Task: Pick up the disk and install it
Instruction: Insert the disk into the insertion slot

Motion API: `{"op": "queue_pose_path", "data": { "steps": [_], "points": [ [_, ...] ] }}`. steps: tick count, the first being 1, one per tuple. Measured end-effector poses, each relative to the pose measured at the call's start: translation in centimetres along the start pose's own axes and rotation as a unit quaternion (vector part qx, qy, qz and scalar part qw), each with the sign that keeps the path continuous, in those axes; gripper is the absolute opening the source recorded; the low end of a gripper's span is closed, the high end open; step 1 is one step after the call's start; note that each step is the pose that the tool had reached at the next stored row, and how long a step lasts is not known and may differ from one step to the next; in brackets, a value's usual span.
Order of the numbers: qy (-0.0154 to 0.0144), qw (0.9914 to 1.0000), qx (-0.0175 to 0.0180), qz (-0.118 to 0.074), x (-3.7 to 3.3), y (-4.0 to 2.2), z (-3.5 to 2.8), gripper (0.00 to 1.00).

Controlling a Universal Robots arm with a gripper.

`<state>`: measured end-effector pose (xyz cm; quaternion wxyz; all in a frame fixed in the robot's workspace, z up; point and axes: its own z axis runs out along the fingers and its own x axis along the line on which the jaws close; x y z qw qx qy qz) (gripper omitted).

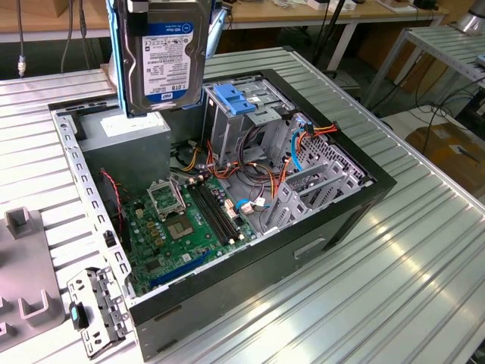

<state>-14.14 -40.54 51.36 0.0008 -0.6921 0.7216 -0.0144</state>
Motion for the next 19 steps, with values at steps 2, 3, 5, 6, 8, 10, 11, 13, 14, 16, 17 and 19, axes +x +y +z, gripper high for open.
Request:
{"op": "queue_pose_path", "data": {
  "steps": [2, 3, 5, 6, 8, 10, 11, 13, 14, 16, 17, 19],
  "points": [
    [0.0000, 1.00000, 0.0000, 0.000, 0.07, 0.00, 0.01, 0.37],
    [0.0000, 1.00000, 0.0000, 0.000, 0.08, 0.00, 0.00, 0.37],
    [0.0000, 1.00000, 0.0000, 0.000, 0.08, 0.00, 0.00, 0.37],
    [0.0000, 1.00000, 0.0000, 0.000, 0.08, 0.00, 0.00, 0.37],
    [0.0001, 1.00000, 0.0000, 0.000, 0.10, -0.01, 0.00, 0.37],
    [0.0000, 1.00000, 0.0000, 0.000, 0.13, -0.01, 0.00, 0.37],
    [0.0000, 1.00000, 0.0000, 0.000, 0.13, -0.01, 0.00, 0.37],
    [0.0000, 1.00000, 0.0000, 0.000, 0.13, -0.01, 0.00, 0.37],
    [0.0000, 1.00000, 0.0000, 0.000, 0.13, -0.01, 0.00, 0.37],
    [0.0000, 1.00000, 0.0000, 0.000, 0.13, -0.01, 0.00, 0.37],
    [0.0000, 1.00000, 0.0000, 0.000, 0.13, -0.01, 0.00, 0.37],
    [0.0000, 1.00000, 0.0000, 0.000, 0.13, -0.01, 0.00, 0.37]
  ]
}}
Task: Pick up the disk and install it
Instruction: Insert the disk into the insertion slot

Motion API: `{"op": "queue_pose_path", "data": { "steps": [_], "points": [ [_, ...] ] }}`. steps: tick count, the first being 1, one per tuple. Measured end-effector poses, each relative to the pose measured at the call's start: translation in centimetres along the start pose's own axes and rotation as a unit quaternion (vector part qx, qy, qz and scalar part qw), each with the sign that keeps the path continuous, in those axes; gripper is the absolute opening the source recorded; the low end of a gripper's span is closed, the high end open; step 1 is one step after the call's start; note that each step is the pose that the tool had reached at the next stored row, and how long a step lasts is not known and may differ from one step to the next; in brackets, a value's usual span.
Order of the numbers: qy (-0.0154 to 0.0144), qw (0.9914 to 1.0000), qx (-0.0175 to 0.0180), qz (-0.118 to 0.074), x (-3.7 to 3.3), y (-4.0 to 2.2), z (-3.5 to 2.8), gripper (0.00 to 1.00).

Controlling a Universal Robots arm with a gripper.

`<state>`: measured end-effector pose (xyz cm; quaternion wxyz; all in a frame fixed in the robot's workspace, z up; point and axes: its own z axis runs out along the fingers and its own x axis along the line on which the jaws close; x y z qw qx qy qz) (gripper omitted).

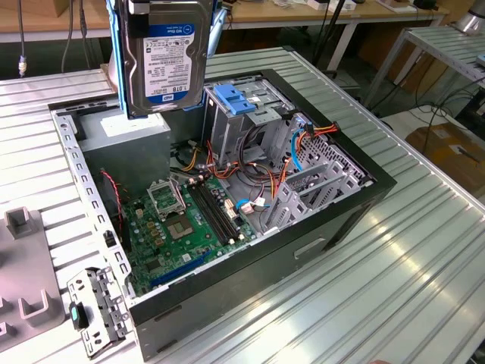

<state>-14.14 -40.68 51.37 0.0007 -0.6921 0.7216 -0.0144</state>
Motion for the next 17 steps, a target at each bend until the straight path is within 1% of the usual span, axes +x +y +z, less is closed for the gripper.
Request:
{"op": "queue_pose_path", "data": {
  "steps": [2, 3, 5, 7, 11, 13, 14, 16, 17],
  "points": [
    [0.0000, 1.00000, 0.0000, 0.000, 0.09, -0.01, 0.00, 0.37],
    [0.0000, 1.00000, 0.0000, 0.000, 0.23, -0.01, 0.00, 0.37],
    [0.0000, 1.00000, 0.0000, 0.000, 0.61, -0.02, 0.01, 0.37],
    [0.0000, 1.00000, 0.0000, 0.000, 1.16, -0.05, 0.02, 0.37],
    [0.0000, 1.00000, 0.0000, 0.000, 2.83, -0.12, 0.06, 0.37],
    [0.0000, 1.00000, 0.0000, 0.000, 3.94, -0.16, 0.08, 0.37],
    [0.0000, 1.00000, 0.0000, 0.000, 4.27, -0.17, 0.09, 0.37],
    [0.0000, 1.00000, 0.0000, 0.000, 5.19, -0.22, 0.11, 0.37],
    [0.0000, 1.00000, 0.0000, 0.000, 5.47, -0.23, 0.12, 0.37]
  ]
}}
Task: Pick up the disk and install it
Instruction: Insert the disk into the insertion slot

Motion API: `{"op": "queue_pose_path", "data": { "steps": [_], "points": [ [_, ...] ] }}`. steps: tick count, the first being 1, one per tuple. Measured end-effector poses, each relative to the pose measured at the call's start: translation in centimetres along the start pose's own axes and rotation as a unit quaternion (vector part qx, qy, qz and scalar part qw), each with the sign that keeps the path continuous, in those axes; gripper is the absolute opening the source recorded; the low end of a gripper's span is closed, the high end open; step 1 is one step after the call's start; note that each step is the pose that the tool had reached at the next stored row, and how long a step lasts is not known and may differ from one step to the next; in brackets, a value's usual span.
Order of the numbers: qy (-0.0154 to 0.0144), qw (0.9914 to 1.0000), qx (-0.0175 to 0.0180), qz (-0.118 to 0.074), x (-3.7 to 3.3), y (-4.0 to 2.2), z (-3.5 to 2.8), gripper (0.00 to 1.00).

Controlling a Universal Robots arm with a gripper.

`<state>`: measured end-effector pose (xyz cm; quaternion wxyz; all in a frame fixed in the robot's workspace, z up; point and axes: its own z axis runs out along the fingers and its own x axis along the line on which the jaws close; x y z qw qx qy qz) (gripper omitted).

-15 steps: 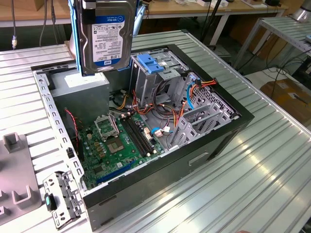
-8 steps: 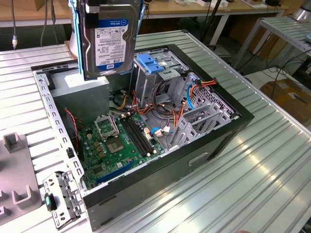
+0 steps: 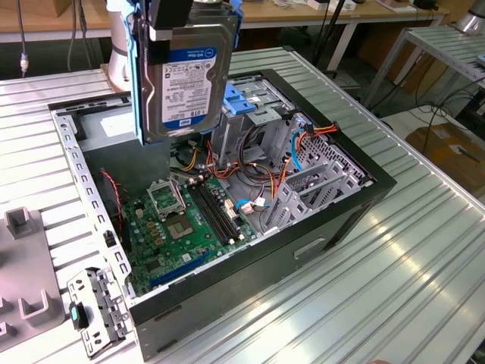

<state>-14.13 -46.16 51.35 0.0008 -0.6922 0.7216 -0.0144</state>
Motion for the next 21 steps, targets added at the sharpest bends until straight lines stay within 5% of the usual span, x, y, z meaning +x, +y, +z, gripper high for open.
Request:
{"op": "queue_pose_path", "data": {
  "steps": [7, 21],
  "points": [
    [0.0000, 1.00000, -0.0002, 0.000, 0.93, -0.77, 0.04, 0.37],
    [0.0001, 1.00000, -0.0028, 0.000, 0.74, -7.09, 0.17, 0.37]
  ]
}}
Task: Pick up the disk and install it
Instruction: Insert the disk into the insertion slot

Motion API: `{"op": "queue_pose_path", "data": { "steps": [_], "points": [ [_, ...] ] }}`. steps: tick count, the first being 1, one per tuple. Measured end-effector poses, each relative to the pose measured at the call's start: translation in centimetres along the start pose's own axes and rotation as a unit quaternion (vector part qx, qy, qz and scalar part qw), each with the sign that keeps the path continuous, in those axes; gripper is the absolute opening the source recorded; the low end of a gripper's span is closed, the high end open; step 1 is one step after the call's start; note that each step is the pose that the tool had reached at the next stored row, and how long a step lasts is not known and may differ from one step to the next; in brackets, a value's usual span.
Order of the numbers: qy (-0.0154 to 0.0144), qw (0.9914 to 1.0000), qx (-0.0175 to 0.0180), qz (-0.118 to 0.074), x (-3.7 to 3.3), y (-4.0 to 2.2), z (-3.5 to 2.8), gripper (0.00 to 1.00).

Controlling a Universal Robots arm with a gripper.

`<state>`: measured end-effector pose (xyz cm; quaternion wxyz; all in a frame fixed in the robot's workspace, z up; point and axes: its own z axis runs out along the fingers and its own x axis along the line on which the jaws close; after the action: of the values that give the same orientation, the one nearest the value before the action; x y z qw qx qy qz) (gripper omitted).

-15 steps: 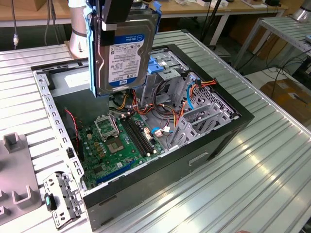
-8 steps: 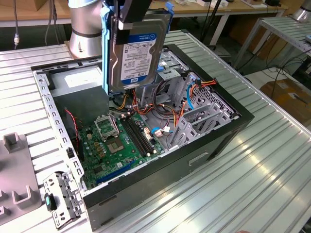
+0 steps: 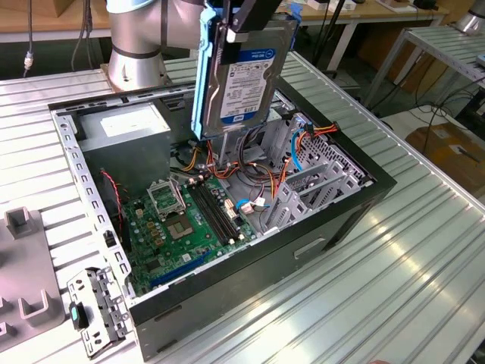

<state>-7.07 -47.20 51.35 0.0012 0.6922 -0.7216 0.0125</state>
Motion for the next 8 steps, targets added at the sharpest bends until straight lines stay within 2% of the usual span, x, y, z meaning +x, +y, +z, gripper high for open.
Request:
{"op": "queue_pose_path", "data": {
  "steps": [1, 2, 3, 6, 8],
  "points": [
    [0.0000, 1.00000, -0.0002, 0.000, -0.03, -0.66, 0.01, 0.37],
    [0.0000, 1.00000, -0.0005, 0.000, -0.07, -1.66, 0.03, 0.37],
    [0.0000, 1.00000, -0.0006, 0.000, -0.09, -2.13, 0.03, 0.37],
    [0.0000, 1.00000, -0.0007, 0.000, -0.12, -3.02, 0.05, 0.37],
    [0.0000, 1.00000, -0.0007, 0.000, -0.13, -3.16, 0.05, 0.37]
  ]
}}
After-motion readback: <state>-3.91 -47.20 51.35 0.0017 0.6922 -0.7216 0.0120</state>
